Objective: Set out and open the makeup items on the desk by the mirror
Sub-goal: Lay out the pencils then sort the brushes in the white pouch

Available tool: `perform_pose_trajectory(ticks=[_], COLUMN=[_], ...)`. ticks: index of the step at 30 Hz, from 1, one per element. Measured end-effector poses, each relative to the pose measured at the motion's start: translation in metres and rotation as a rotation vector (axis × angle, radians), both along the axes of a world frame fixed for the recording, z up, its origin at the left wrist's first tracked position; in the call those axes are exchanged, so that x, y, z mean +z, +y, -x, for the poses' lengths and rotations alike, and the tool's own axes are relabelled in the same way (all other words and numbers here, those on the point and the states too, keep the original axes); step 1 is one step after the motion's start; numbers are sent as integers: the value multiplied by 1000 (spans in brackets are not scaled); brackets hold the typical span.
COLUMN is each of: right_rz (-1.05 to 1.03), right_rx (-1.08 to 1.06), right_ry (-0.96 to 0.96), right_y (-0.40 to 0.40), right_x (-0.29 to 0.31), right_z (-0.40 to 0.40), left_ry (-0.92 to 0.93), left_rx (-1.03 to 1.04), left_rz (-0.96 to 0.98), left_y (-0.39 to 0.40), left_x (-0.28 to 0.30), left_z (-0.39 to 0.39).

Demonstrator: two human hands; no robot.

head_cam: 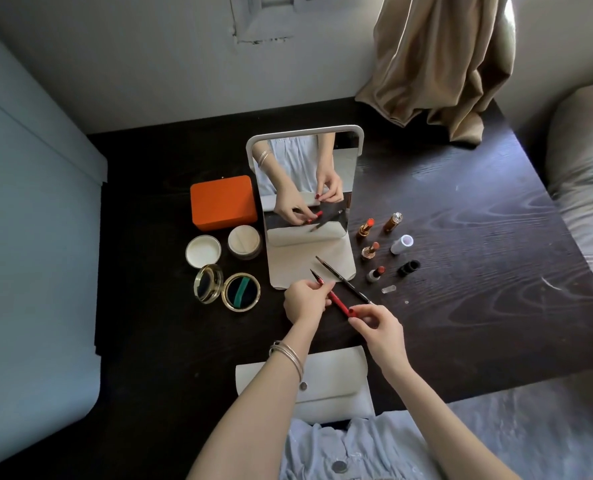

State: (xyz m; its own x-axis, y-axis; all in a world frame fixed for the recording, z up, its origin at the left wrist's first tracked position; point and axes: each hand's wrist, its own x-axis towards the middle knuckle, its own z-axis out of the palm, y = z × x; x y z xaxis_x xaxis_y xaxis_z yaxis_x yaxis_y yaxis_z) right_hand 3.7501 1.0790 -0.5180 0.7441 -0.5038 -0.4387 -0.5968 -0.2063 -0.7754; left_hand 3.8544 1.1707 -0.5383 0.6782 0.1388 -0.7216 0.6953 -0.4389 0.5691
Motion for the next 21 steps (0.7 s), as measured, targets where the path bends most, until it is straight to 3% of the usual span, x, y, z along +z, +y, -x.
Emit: perform_pose_trajectory(ticks=[21], right_rz=[126], right_rx=[-139], right_ry=[-22], right_y=[-9], right_x=[-9], right_z=[18], left_ry=[23], left_rx=[-23], left_rz=[-35], left_y=[1], left_x=[0], left_z=[0])
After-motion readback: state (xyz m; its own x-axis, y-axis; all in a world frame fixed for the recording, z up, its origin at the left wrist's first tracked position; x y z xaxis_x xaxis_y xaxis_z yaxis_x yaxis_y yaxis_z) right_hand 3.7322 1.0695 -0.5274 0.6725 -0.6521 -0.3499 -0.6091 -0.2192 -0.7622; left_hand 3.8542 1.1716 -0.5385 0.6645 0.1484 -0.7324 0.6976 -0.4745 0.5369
